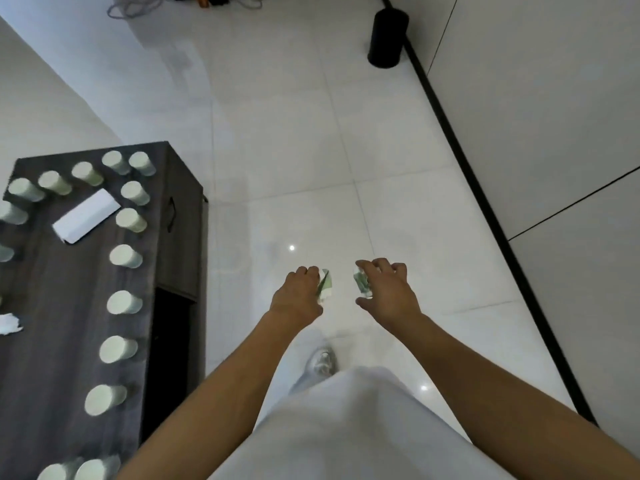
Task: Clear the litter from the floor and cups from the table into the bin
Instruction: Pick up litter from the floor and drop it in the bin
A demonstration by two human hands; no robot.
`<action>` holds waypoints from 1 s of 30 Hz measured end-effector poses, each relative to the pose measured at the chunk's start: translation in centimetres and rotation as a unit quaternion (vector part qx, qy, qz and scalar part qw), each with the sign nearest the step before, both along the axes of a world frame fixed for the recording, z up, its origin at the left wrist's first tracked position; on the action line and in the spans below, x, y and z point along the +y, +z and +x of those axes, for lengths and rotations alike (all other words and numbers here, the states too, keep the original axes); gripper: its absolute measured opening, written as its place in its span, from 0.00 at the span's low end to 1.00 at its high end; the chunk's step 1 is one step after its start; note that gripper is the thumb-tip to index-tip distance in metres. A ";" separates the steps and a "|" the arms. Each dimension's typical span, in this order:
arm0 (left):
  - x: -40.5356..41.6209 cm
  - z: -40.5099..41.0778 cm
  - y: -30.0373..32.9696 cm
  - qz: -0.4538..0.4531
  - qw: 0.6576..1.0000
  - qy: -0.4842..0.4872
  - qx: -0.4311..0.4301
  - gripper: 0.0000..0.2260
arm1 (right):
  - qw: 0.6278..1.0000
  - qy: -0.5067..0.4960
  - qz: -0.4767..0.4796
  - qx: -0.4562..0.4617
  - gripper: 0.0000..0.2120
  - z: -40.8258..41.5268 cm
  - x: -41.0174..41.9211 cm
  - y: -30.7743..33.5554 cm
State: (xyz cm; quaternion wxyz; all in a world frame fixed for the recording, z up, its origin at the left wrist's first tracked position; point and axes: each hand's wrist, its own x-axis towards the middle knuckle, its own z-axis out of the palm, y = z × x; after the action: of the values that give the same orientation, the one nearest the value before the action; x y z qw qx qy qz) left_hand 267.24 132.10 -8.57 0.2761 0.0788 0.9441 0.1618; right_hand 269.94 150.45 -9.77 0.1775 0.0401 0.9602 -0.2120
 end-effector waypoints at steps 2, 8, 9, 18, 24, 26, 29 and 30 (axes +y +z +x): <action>1.7 -4.6 0.6 0.001 1.000 -0.015 0.005 0.27 | 1.000 -0.009 0.000 0.003 0.32 -4.1 1.5 0.4; 8.9 -19.3 0.2 0.026 0.998 -0.053 -0.001 0.26 | 0.999 -0.050 -0.005 -0.013 0.31 -17.1 8.5 -0.7; 10.3 -21.8 0.1 0.027 0.998 -0.053 -0.001 0.26 | 0.998 -0.053 -0.007 -0.019 0.31 -19.5 10.0 -0.9; 21.8 -44.0 1.5 0.024 0.998 -0.051 -0.001 0.26 | 0.998 -0.061 -0.005 -0.006 0.31 -42.7 22.4 0.8; 24.8 -57.6 1.3 0.010 0.999 -0.044 -0.008 0.25 | 0.999 -0.037 0.009 -0.015 0.30 -56.9 26.3 0.4; 25.7 -63.2 0.8 0.006 0.999 -0.047 -0.006 0.25 | 0.999 -0.035 0.012 -0.017 0.30 -62.4 27.2 -0.2; 27.0 -72.0 0.5 0.000 0.998 -0.055 -0.001 0.25 | 0.999 -0.043 0.005 -0.018 0.30 -70.8 28.4 -0.8; 27.5 -75.2 0.5 -0.003 0.998 -0.062 0.003 0.25 | 0.999 -0.050 0.005 -0.017 0.30 -73.8 28.9 -0.7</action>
State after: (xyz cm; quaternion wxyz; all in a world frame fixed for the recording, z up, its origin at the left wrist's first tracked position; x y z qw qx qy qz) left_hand 192.07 159.56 -8.07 0.2828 0.1372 0.9387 0.1416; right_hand 196.14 179.37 -10.51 0.1833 0.0924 0.9549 -0.2146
